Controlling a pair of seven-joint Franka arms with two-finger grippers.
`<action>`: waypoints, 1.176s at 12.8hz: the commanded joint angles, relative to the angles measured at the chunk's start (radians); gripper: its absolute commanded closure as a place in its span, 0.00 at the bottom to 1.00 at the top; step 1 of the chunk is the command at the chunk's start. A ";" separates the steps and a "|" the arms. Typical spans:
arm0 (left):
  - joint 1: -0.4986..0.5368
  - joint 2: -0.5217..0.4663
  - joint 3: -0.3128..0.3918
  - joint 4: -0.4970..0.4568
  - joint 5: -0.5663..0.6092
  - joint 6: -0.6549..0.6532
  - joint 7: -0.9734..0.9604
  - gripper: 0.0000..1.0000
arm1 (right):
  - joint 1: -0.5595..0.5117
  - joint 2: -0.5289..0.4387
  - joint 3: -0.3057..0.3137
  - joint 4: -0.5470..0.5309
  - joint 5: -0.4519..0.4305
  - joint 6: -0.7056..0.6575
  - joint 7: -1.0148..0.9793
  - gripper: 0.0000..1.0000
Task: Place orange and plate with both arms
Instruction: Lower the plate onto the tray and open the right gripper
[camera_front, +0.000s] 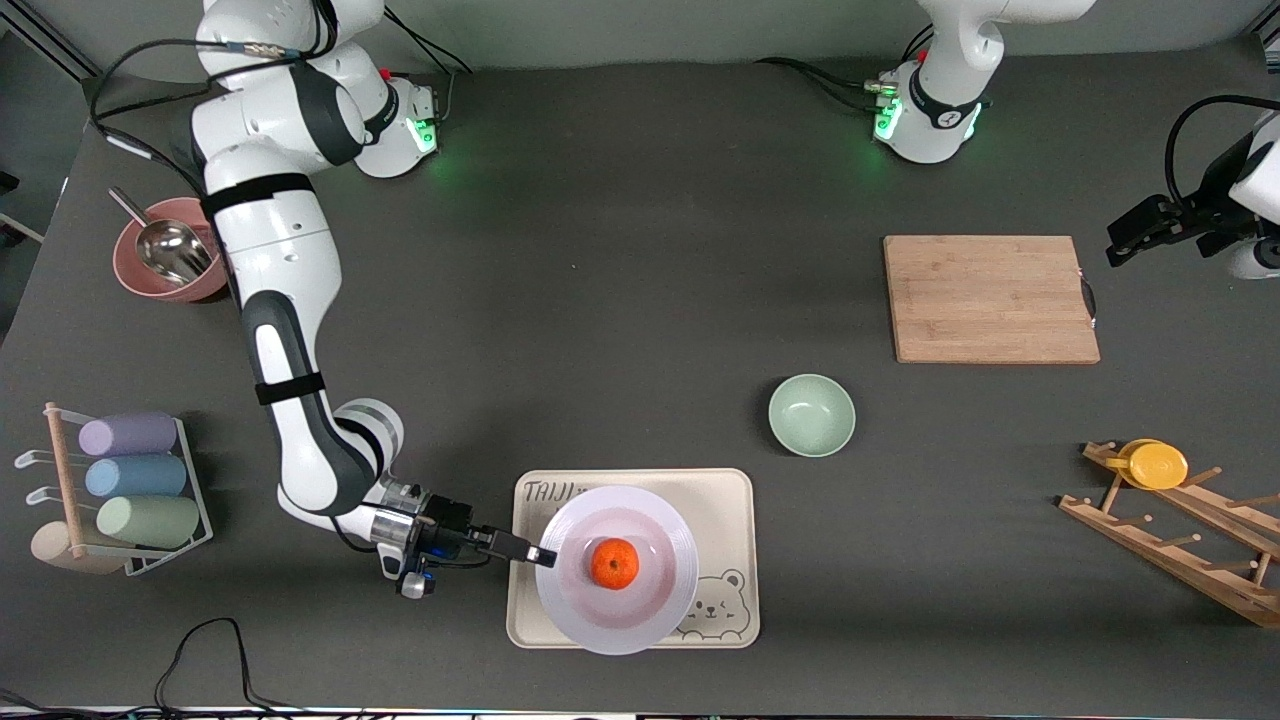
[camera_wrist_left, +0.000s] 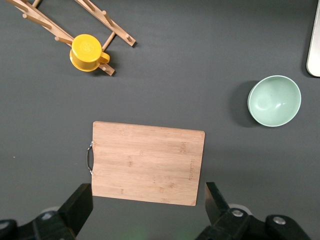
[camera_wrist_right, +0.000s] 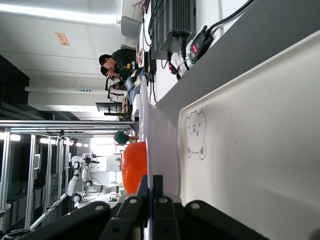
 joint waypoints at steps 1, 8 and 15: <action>-0.006 -0.023 0.000 -0.006 0.007 -0.021 0.007 0.00 | 0.016 0.079 0.005 0.116 -0.020 0.015 0.023 1.00; -0.004 -0.025 0.000 -0.009 0.010 -0.025 0.009 0.00 | 0.025 0.085 0.005 0.037 -0.021 0.021 -0.004 1.00; -0.009 -0.023 0.000 -0.010 0.009 -0.021 0.004 0.00 | 0.045 0.085 0.005 -0.002 -0.024 0.021 -0.001 1.00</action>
